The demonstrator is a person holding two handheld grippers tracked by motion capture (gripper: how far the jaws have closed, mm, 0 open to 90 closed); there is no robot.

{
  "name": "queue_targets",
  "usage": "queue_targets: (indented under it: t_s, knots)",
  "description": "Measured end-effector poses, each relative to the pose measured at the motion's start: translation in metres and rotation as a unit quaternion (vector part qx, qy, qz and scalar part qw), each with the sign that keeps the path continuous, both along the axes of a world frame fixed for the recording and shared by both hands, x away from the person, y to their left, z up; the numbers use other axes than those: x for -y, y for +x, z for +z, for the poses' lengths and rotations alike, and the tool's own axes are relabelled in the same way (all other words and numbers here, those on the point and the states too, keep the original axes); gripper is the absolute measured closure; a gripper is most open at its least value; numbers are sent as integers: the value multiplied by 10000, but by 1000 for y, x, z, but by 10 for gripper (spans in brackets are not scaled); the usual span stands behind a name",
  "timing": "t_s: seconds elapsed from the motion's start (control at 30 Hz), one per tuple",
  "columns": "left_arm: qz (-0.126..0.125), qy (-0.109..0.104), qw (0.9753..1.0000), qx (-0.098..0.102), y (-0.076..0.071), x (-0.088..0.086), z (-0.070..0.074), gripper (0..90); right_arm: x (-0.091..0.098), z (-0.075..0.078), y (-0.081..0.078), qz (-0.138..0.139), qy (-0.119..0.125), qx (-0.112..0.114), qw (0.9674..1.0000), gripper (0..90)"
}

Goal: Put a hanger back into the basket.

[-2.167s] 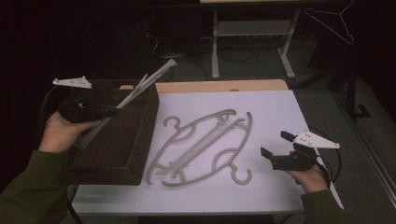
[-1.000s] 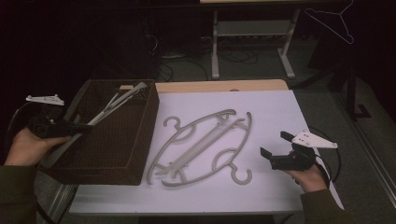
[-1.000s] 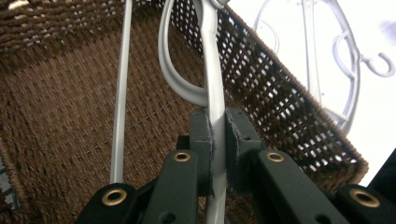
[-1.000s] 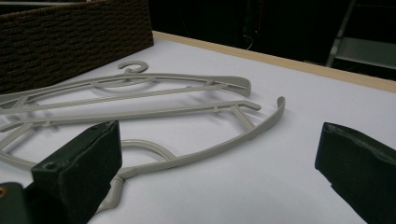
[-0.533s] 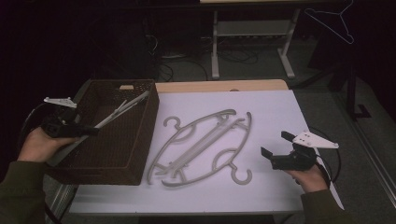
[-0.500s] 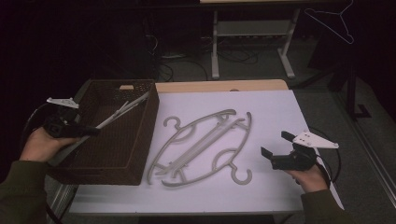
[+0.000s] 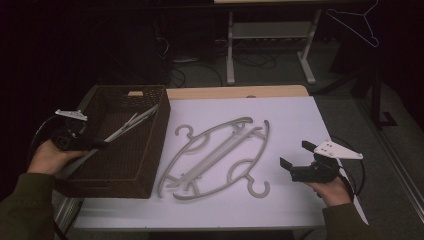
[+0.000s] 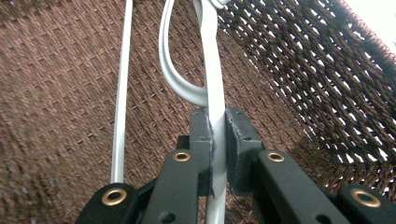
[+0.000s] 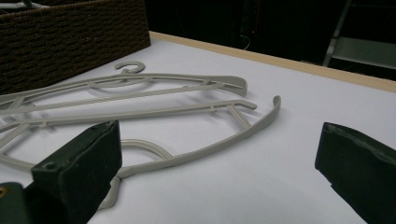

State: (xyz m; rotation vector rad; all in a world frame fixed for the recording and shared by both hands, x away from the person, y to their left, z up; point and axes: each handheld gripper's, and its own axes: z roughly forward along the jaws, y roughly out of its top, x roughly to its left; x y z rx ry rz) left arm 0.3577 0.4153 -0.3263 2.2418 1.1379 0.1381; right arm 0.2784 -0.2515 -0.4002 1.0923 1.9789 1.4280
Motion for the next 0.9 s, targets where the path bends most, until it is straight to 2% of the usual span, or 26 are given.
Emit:
queue_targets:
  t_s: [0.2,0.33,0.37,0.47,0.67,0.7,0.83,0.87,0.9]
  knots:
    - [35,-214,9997,-96,0,-6,-9,816,-1,0,0,2,-12,-1,10000,3]
    - [59,-92,9999,-128,-1,-9,-12,804,-1,0,0,6,-10,-2,10000,3]
    - [108,-218,9997,-70,-2,-12,-12,777,0,0,0,3,-9,0,10000,3]
    - [146,-253,9996,-22,-3,-15,-11,737,0,0,1,4,-10,3,10000,3]
    - [253,-420,9986,209,-5,-15,-5,542,-1,0,1,20,-22,-10,10000,3]
    - [280,-453,9982,267,-5,-14,-4,542,-1,0,1,17,-21,-6,10000,3]
    - [270,-674,9962,480,-6,-5,5,401,-1,0,0,18,-15,-1,10000,3]
    - [278,-722,9956,523,-6,-2,7,401,-1,0,0,18,-15,-1,10000,3]
    - [264,-788,9946,627,-6,5,12,357,-1,0,0,22,-16,-1,10000,3]
